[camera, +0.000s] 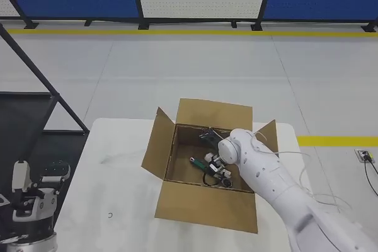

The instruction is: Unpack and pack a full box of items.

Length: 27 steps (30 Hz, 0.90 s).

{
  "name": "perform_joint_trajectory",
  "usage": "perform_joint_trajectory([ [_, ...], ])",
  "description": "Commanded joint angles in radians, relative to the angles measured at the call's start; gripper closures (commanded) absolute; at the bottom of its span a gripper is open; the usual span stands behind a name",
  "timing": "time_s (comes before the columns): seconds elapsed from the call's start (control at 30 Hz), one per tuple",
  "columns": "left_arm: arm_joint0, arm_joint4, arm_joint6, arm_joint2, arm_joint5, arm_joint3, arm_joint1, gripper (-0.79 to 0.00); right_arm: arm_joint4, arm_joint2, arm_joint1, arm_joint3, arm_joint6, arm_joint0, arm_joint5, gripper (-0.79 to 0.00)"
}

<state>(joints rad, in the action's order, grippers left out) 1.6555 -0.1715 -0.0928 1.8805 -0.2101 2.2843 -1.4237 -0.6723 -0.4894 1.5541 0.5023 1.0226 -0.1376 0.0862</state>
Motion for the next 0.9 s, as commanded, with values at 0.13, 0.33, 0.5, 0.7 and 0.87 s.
perform_joint_trajectory([
  [0.13,0.0,0.0,0.0,0.0,0.0,0.0,0.0,-0.785,0.003,-0.003,0.019,-0.044,-0.007,0.011,0.027,0.0],
  [0.33,0.0,0.0,0.0,0.0,0.0,0.0,0.0,-0.785,0.033,-0.029,0.024,-0.071,-0.034,0.019,0.088,0.0],
  [0.5,0.0,0.0,0.0,0.0,0.0,0.0,0.0,-0.785,0.061,-0.069,0.006,-0.058,-0.079,0.018,0.147,0.0],
  [0.7,0.0,0.0,0.0,0.0,0.0,0.0,0.0,-0.785,0.062,-0.135,-0.05,0.045,-0.114,-0.006,0.219,0.0],
  [0.87,0.0,0.0,0.0,0.0,0.0,0.0,0.0,-0.785,0.042,-0.248,-0.136,0.275,-0.126,-0.089,0.217,0.0],
])
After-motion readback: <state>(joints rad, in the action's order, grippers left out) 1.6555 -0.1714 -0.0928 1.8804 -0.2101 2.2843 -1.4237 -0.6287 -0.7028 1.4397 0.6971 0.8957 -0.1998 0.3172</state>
